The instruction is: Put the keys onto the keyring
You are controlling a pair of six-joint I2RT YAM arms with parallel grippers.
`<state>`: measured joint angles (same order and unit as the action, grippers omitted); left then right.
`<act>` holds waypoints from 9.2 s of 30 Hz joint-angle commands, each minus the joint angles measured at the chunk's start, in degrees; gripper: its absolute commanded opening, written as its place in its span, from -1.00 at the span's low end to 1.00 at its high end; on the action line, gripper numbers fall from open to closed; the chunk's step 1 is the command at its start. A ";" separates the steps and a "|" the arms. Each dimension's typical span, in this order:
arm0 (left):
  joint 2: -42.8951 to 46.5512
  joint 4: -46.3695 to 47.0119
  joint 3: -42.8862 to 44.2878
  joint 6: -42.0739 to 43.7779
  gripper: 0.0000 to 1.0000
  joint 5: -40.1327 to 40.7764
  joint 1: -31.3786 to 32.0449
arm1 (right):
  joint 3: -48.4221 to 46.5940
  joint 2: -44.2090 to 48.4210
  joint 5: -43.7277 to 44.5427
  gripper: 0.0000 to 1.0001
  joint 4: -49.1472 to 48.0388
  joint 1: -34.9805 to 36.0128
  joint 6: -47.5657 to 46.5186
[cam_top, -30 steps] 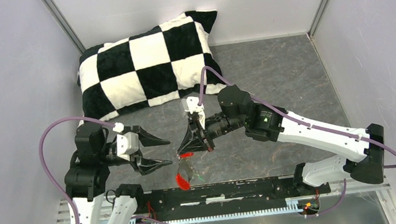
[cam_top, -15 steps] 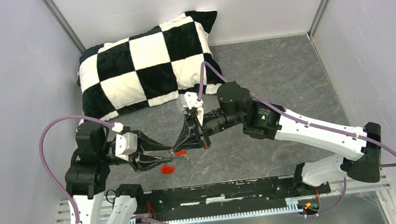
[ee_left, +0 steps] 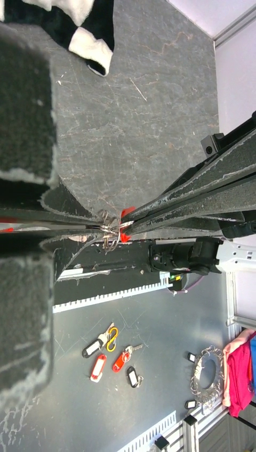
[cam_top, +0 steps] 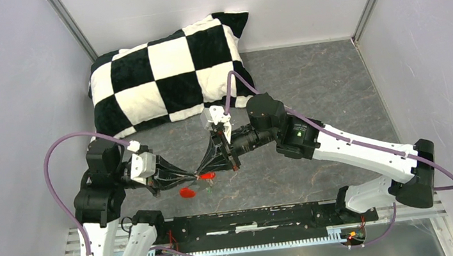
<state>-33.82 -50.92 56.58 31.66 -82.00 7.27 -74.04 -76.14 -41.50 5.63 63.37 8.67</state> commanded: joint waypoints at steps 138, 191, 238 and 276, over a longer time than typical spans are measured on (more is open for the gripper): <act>-17.29 -22.97 14.00 34.69 -0.16 17.08 11.88 | -22.32 -11.02 14.04 -0.99 31.28 0.30 -13.67; -6.01 48.73 0.15 -44.74 -0.96 14.20 12.99 | 10.19 14.44 13.35 -0.28 -16.36 -5.46 4.55; -9.68 5.28 8.02 9.94 -0.37 23.17 13.03 | -31.96 -11.48 29.17 -0.99 39.82 3.03 -16.02; -10.59 8.64 3.82 3.17 -0.95 16.63 13.04 | -32.06 -13.56 26.07 -0.99 38.13 4.69 -14.91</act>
<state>-44.25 -42.74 59.27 34.00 -63.07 19.97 -105.58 -91.35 -11.51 52.03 67.72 -6.94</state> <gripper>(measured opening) 0.070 0.010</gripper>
